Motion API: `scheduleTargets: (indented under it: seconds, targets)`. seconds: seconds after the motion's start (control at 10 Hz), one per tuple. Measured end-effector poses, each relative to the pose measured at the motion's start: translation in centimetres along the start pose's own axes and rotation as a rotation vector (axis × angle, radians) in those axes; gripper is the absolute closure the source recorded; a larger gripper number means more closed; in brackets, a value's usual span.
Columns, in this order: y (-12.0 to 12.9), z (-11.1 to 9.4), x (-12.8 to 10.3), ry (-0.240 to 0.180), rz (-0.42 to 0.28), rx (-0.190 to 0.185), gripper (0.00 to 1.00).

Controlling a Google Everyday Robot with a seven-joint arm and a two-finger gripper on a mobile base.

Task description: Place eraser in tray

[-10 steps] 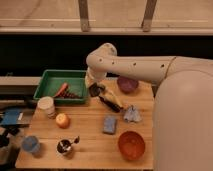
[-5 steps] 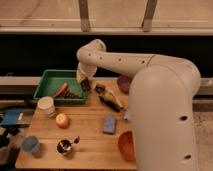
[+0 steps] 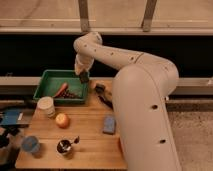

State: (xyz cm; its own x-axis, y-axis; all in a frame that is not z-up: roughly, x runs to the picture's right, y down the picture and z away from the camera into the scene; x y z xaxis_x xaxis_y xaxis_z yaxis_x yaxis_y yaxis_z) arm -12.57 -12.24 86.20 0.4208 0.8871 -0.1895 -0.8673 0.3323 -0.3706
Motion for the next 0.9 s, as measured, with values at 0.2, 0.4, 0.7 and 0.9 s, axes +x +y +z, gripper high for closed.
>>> scheduleTargets:
  seconds: [0.2,0.4,0.7,0.9]
  targets:
    - [1.2,1.3,-1.6,-0.008,-0.025,-0.036,0.73]
    - [1.8,2.3,-2.4,-0.02,-0.047,-0.085,0.67]
    - [2.5,3.1,-3.3,-0.041,-0.068,-0.12,0.4]
    - [2.4,3.0,-3.7,-0.058,-0.074,-0.124,0.37]
